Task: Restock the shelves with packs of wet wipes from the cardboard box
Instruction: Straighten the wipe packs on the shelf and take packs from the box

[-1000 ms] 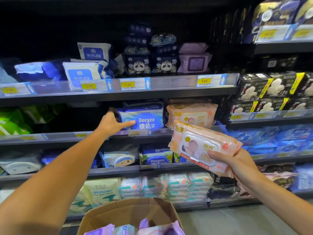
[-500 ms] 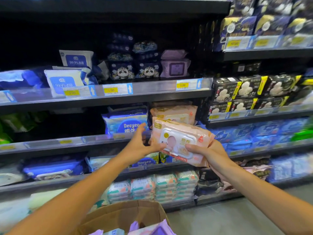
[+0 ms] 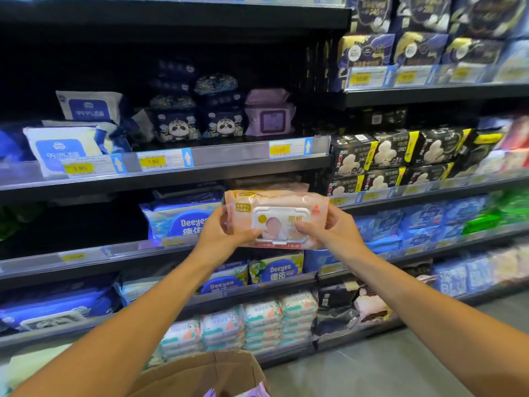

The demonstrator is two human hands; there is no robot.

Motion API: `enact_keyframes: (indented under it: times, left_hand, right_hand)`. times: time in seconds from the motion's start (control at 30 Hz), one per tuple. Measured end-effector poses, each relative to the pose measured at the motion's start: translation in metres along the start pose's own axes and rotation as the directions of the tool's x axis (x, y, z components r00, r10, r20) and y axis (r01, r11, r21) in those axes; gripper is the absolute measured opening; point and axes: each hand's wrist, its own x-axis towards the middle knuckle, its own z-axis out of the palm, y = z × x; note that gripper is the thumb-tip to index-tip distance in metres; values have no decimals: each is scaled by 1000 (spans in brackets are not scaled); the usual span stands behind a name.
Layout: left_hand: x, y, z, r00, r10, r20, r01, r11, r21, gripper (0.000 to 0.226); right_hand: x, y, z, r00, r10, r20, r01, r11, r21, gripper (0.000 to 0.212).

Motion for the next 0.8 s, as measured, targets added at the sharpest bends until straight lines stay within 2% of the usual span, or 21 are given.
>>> enact_keyframes:
  times: [0.1,0.23,0.43,0.6,0.8]
  left_hand:
    - [11,-1,5,997,50,-57,-47,997,57,63]
    - [24,-5,7,990,73,-120,-68,997,42,58]
    - [51,-12,6,982,65,-176,-58,997,44,52]
    - [71,-19,11,977,36,-212,-33,999,20,40]
    - [82,-18,30,952,65,-298,-20,988,151,39]
  right_hand:
    - [16,13,8,996,-70,-51,67,996,-61,41]
    - [33,23,20,988,-102,-116,90,990,-106,43]
    - [56,27,29,985,-123,-121,119,992,-43,51]
    - [76,32,34,985,-115,-126,102,990,-100,46]
    - [93,40,36,984,-121,-129,96,978,-184,32]
